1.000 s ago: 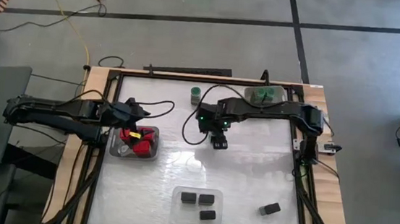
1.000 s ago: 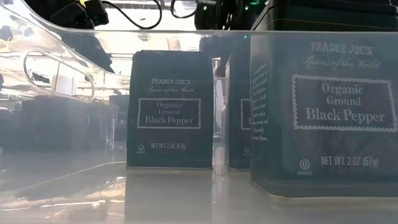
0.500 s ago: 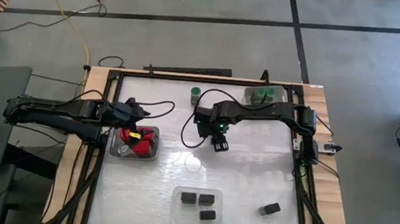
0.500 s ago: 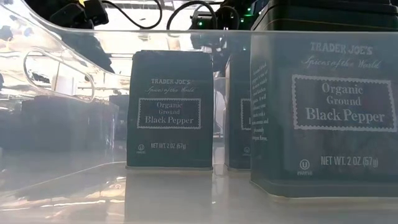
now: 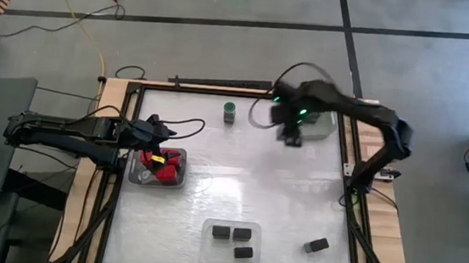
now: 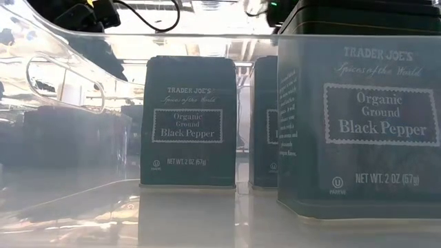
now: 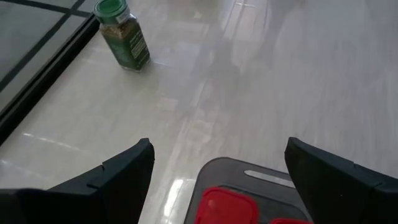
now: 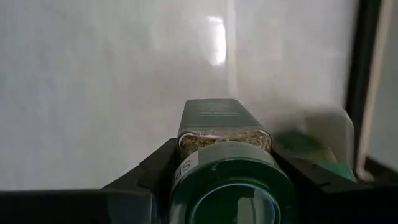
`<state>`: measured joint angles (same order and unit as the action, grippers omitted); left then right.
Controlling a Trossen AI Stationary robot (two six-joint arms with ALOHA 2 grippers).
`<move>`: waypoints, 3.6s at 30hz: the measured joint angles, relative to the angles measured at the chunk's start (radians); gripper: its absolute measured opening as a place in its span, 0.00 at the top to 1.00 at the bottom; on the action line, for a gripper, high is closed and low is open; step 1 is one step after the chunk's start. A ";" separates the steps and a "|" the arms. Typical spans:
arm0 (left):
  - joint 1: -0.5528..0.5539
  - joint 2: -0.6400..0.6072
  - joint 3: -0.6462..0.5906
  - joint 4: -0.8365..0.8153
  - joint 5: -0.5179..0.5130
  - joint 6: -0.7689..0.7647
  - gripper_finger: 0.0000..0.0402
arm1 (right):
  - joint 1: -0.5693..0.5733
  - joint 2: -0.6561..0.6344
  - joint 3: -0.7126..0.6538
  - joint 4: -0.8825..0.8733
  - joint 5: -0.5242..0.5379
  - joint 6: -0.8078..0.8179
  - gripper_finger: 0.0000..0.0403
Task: Sort spices by type
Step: Put the bottom green seasoning bottle into the grey bin
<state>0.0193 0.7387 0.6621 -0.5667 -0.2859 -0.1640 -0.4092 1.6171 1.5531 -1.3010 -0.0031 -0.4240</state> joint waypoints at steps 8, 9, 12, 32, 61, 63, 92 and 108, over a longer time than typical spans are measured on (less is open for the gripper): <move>0.000 0.000 0.000 0.011 -0.004 -0.025 0.14 | -0.238 -0.192 -0.204 -0.025 0.005 -0.191 0.46; 0.000 0.000 0.000 0.017 -0.006 -0.031 0.14 | -0.262 -0.197 -0.235 -0.019 0.005 -0.215 0.46; 0.000 0.000 0.000 0.041 -0.008 -0.047 0.14 | -0.322 -0.206 -0.314 0.046 0.035 -0.261 0.46; 0.001 0.000 0.001 0.072 -0.041 -0.058 0.14 | -0.459 -0.206 -0.519 0.300 0.057 -0.507 0.46; 0.002 0.000 0.001 0.084 -0.042 -0.068 0.14 | -0.507 -0.207 -0.632 0.441 0.052 -0.553 0.39; 0.002 0.000 0.001 0.097 -0.042 -0.068 0.14 | -0.507 -0.206 -0.632 0.440 0.052 -0.554 0.39; 0.002 0.000 0.001 0.106 -0.042 -0.068 0.14 | -0.507 -0.205 -0.632 0.446 0.052 -0.553 0.39; 0.002 0.000 0.001 0.105 -0.042 -0.068 0.14 | -0.508 -0.205 -0.632 0.449 0.052 -0.553 0.39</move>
<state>0.0216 0.7388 0.6628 -0.4613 -0.3279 -0.2321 -0.9173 1.4117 0.9207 -0.8520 0.0486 -0.9768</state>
